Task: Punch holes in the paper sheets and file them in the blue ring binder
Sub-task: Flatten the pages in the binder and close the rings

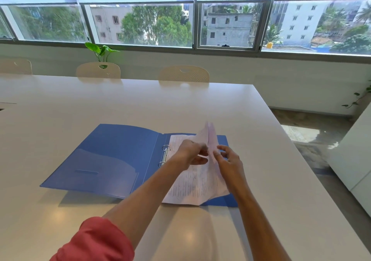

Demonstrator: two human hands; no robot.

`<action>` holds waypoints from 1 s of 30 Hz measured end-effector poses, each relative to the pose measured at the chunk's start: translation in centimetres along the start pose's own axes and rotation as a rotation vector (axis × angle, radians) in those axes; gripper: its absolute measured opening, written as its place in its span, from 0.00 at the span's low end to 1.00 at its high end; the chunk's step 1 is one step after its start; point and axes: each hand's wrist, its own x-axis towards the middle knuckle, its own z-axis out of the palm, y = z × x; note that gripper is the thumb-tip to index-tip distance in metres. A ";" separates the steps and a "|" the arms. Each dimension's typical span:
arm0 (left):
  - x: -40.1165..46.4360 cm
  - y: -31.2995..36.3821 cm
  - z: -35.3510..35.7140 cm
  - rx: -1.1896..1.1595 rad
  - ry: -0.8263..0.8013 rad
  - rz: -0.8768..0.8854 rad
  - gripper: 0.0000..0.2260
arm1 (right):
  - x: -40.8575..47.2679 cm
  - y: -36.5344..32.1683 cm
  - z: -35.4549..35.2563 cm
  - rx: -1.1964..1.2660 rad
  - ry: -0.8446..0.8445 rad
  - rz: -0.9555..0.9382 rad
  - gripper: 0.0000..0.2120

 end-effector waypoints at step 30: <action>-2.0 -6.5 -27.7 -0.120 0.582 -0.203 0.12 | 0.7 2.7 -1.6 -0.433 0.010 0.149 0.07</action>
